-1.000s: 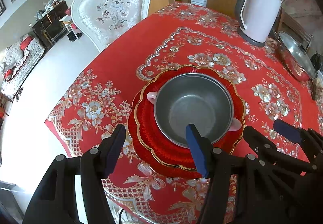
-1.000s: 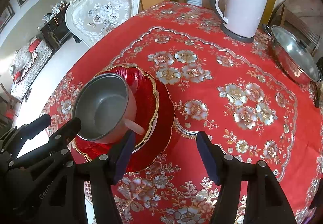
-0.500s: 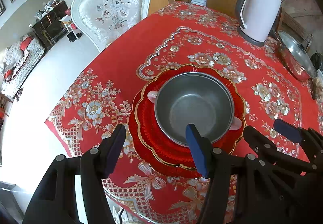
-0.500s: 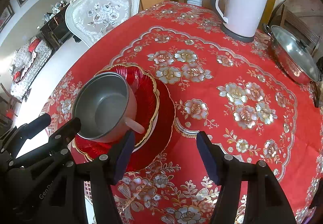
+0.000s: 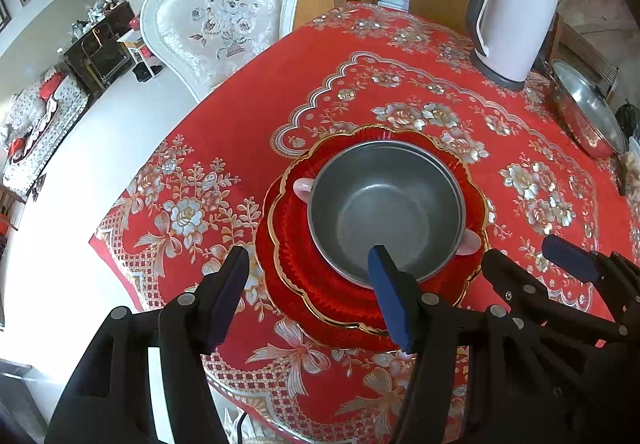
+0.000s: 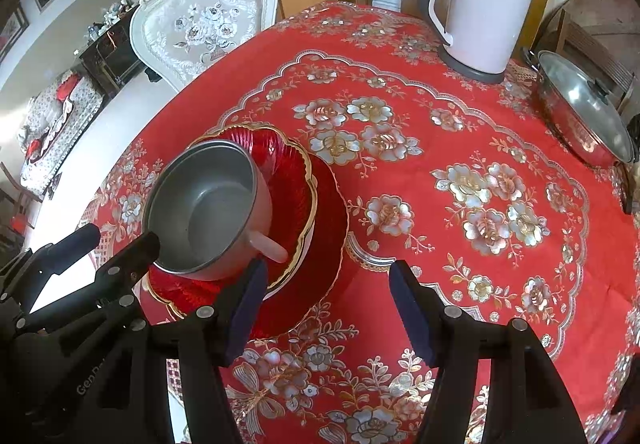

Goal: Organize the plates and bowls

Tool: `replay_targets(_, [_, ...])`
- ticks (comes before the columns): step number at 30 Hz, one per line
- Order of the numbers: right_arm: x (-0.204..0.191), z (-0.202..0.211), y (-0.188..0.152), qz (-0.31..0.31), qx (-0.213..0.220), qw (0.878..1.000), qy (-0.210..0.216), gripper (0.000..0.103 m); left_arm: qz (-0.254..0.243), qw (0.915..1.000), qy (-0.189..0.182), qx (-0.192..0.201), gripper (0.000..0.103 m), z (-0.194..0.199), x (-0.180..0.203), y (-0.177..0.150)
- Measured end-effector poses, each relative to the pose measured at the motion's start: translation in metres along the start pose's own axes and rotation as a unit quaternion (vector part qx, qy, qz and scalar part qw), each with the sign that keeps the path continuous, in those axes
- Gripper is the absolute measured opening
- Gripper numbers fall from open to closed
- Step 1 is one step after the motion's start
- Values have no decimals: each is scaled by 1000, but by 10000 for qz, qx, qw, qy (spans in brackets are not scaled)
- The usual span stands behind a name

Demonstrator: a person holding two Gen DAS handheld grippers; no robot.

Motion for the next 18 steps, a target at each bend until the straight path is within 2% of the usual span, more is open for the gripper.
replay_targets(18, [-1,0,0,-12,27,10000,38,65,-72,9996,-31,286,61,6,-2,6])
Point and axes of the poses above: each gripper's, at about its wrist camera, not at the fingertips, and z roughly against the way its jaws point, x to its right, y to its top, the point moved 4 cm from there along -z, roughly the way its jaws point, and after that the axes turned 5 degrees about -x, right-handed, at the moved point
